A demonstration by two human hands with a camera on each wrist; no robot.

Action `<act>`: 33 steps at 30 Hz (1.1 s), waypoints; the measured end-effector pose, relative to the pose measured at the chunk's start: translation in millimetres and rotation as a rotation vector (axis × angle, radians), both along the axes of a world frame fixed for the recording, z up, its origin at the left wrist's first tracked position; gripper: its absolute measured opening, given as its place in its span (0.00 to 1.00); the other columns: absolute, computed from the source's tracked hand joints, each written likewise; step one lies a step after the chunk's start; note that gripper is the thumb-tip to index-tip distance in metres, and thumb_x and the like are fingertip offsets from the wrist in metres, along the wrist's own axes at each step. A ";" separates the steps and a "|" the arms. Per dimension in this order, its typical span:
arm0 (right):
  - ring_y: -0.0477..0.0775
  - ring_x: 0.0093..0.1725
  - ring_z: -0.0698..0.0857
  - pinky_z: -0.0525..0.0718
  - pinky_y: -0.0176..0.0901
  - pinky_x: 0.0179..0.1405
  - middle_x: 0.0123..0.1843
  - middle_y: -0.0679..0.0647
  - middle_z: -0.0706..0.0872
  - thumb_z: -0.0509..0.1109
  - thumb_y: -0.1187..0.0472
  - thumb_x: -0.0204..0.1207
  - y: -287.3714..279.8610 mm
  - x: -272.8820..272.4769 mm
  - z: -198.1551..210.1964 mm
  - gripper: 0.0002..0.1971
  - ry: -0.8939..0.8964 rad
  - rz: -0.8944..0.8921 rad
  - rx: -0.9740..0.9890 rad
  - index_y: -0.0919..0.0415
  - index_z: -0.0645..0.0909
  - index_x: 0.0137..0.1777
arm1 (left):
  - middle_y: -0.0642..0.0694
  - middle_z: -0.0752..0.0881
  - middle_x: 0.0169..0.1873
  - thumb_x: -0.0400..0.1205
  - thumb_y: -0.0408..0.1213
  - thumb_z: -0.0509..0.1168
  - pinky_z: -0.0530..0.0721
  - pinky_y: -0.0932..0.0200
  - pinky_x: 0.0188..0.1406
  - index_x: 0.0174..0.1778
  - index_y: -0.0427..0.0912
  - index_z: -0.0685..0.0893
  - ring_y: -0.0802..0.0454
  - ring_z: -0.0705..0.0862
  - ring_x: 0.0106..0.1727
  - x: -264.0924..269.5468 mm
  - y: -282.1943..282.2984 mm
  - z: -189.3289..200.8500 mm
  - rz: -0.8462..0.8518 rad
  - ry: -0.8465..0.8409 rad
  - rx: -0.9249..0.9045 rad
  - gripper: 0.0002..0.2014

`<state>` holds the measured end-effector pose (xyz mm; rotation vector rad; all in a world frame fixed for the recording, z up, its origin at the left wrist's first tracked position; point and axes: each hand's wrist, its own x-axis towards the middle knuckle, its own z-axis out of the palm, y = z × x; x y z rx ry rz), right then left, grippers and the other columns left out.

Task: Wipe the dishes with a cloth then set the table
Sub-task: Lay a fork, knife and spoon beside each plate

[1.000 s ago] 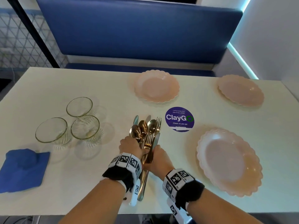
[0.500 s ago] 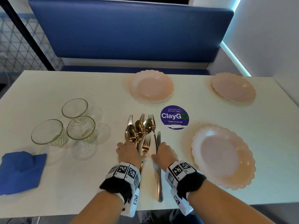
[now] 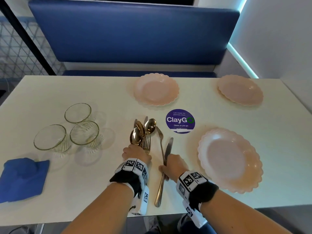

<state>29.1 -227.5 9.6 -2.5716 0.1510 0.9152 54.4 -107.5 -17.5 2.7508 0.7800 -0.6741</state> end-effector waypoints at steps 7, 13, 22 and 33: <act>0.57 0.44 0.88 0.78 0.35 0.28 0.49 0.61 0.89 0.68 0.61 0.76 5.1 9.6 -1.0 0.06 0.022 0.063 -0.029 0.62 0.76 0.41 | 0.40 0.76 0.64 0.80 0.45 0.63 0.76 0.58 0.61 0.66 0.33 0.69 0.46 0.74 0.66 0.6 -3.2 2.8 -0.075 0.053 -0.003 0.24; 0.53 0.37 0.79 0.75 0.37 0.31 0.34 0.51 0.75 0.64 0.63 0.75 -3.1 10.6 -2.6 0.08 0.035 -0.050 0.005 0.60 0.71 0.36 | 0.41 0.80 0.63 0.80 0.41 0.65 0.77 0.59 0.60 0.63 0.33 0.74 0.46 0.78 0.65 0.7 0.0 7.0 -0.059 0.033 -0.081 0.20; 0.50 0.38 0.82 0.81 0.43 0.40 0.39 0.54 0.82 0.53 0.66 0.82 -37.8 27.6 9.8 0.05 0.056 -0.300 0.602 0.58 0.70 0.50 | 0.37 0.87 0.48 0.83 0.40 0.59 0.78 0.60 0.38 0.52 0.32 0.80 0.41 0.86 0.48 -8.1 12.6 7.7 0.145 -0.109 -0.458 0.13; 0.44 0.18 0.66 0.61 0.32 0.16 0.26 0.51 0.71 0.55 0.65 0.80 -83.1 52.0 60.7 0.07 0.372 -0.540 1.494 0.62 0.73 0.44 | 0.50 0.76 0.16 0.78 0.37 0.68 0.64 0.64 0.23 0.28 0.41 0.78 0.55 0.74 0.17 36.6 -53.5 86.4 0.471 -0.458 -1.448 0.13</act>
